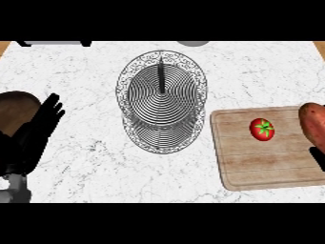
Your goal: Pick the sweet potato from the cutting board and place it in the tiered basket
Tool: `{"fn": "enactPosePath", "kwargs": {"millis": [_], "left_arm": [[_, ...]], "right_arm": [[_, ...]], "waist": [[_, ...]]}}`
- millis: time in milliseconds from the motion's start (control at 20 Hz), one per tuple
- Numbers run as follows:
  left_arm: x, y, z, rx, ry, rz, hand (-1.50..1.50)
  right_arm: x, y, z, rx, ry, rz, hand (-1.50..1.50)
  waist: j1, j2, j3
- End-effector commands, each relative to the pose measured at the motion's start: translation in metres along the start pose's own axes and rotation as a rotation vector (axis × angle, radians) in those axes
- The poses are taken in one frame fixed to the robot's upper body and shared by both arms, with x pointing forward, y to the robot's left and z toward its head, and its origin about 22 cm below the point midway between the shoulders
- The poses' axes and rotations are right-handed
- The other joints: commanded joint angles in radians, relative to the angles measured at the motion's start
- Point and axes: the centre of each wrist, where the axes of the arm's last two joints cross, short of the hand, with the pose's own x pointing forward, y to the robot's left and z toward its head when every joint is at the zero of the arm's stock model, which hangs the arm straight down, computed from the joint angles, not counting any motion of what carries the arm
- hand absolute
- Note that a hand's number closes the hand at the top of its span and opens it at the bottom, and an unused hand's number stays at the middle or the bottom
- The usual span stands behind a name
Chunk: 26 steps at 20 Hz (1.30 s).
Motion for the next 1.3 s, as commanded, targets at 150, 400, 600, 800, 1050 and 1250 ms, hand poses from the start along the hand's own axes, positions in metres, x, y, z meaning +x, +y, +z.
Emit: {"fn": "enactPosePath", "kwargs": {"millis": [150, 400, 600, 800, 1050, 1250], "left_arm": [[0.004, -0.007, -0.013, -0.003, -0.017, -0.004, 0.00], [-0.012, -0.015, -0.009, -0.023, -0.018, -0.007, 0.00], [-0.005, 0.000, -0.008, -0.015, -0.005, -0.008, 0.00], [0.009, -0.011, -0.009, -0.012, 0.001, -0.019, 0.00], [-0.008, -0.010, -0.005, -0.006, -0.005, -0.011, 0.00], [0.008, -0.008, 0.004, -0.012, -0.008, -0.015, 0.00]], "right_arm": [[0.070, 0.005, -0.040, 0.050, -0.035, -0.007, 1.50], [0.129, 0.036, -0.061, 0.061, -0.034, -0.005, 1.50], [0.139, 0.064, -0.081, 0.058, 0.000, -0.058, 1.50], [0.157, 0.088, -0.100, 0.122, 0.018, -0.048, 1.50], [0.182, 0.113, -0.110, 0.148, 0.090, -0.031, 1.50], [0.171, 0.136, -0.133, 0.166, 0.097, -0.038, 1.50]], "waist": [[0.014, 0.003, 0.000], [0.023, 0.004, -0.002], [0.012, 0.003, 0.000], [0.011, 0.002, 0.000], [0.010, 0.002, 0.000], [0.013, 0.003, 0.001]]}}
